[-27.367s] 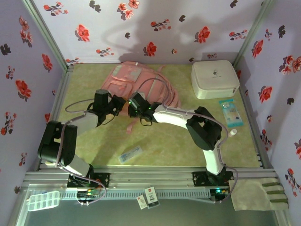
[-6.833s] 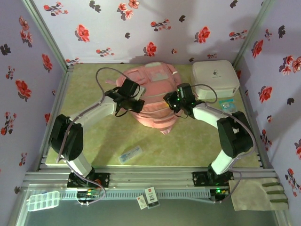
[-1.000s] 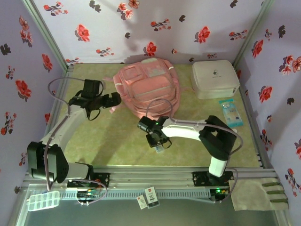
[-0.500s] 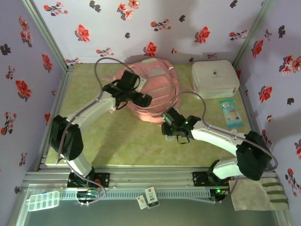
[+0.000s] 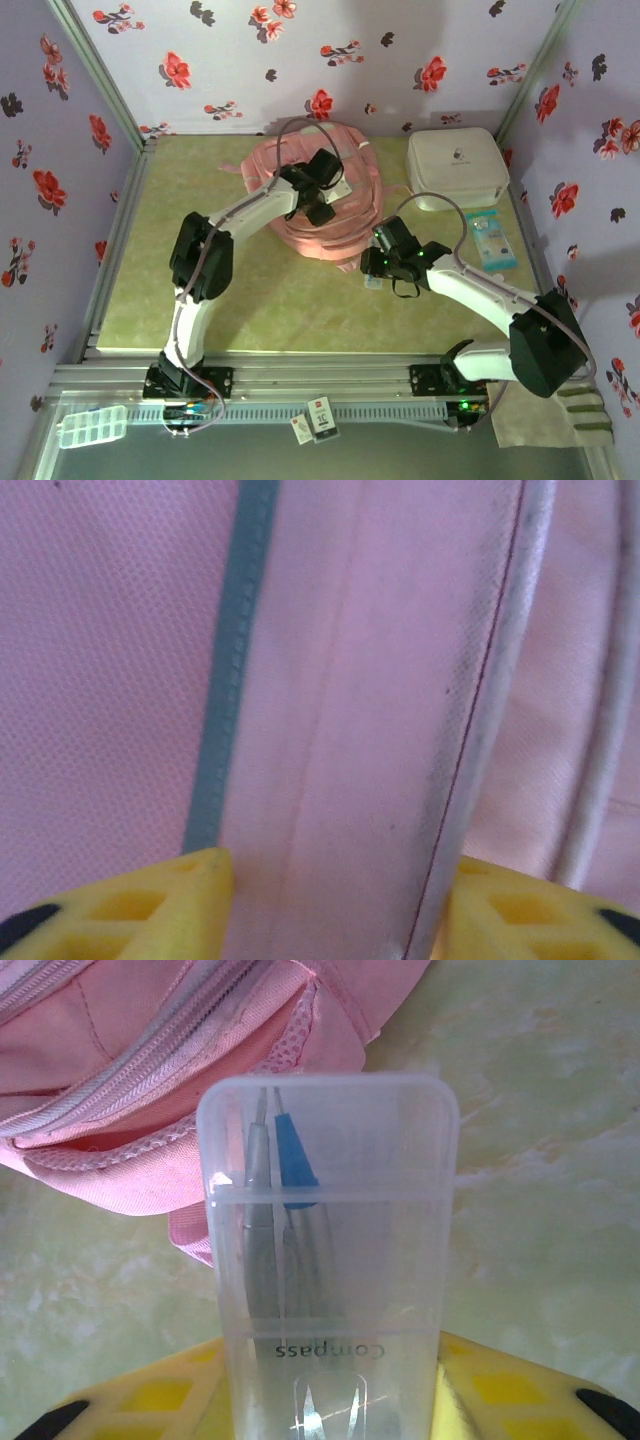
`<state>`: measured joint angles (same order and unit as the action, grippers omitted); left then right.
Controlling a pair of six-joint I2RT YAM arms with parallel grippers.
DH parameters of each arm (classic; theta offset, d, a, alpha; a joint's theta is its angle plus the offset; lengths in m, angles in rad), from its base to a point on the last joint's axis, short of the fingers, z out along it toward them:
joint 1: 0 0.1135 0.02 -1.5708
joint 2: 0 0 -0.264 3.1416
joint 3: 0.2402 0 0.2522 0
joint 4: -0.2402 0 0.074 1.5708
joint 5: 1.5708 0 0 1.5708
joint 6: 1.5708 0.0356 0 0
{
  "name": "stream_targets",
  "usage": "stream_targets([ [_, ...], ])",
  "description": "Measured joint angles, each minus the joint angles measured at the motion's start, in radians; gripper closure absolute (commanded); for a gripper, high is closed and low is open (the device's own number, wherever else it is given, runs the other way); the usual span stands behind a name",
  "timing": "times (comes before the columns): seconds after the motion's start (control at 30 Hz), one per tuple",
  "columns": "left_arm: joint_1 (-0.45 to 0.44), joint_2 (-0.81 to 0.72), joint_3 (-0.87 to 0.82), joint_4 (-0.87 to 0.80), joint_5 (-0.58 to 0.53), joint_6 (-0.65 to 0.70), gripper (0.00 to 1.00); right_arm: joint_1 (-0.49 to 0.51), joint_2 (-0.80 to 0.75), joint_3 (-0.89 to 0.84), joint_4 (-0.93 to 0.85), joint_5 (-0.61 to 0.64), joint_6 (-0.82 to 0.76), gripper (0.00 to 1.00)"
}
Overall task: Pack the student bag
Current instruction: Open the student bag at the top-center of the table.
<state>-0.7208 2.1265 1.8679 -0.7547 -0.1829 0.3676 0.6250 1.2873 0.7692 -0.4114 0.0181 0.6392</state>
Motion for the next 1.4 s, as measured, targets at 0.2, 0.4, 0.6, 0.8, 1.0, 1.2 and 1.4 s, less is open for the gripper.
stream_targets([
  [0.2,-0.022,0.010,0.037,-0.024,-0.093,0.006,0.70,-0.007,-0.001,0.000,0.003,-0.012,-0.001,0.56],
  [0.4,-0.022,0.006,0.037,-0.025,-0.103,0.001,0.83,-0.019,-0.012,0.000,0.003,-0.019,-0.003,0.56],
  [0.6,-0.020,0.005,0.065,-0.044,-0.108,-0.021,0.89,-0.032,-0.021,0.000,0.016,-0.034,-0.001,0.56],
  [0.8,-0.019,0.000,0.067,-0.054,-0.105,-0.025,0.78,-0.045,-0.029,0.000,0.047,-0.057,0.002,0.56],
  [1.0,0.003,0.001,0.119,-0.140,-0.031,-0.033,0.73,-0.048,-0.029,0.000,0.060,-0.076,0.020,0.56],
  [1.2,0.040,0.050,0.257,-0.242,0.021,-0.077,0.76,-0.050,-0.029,0.000,0.071,-0.080,0.027,0.56],
  [1.4,0.040,0.055,0.257,-0.249,0.031,-0.078,0.76,-0.050,-0.029,0.000,0.072,-0.083,0.034,0.56],
])
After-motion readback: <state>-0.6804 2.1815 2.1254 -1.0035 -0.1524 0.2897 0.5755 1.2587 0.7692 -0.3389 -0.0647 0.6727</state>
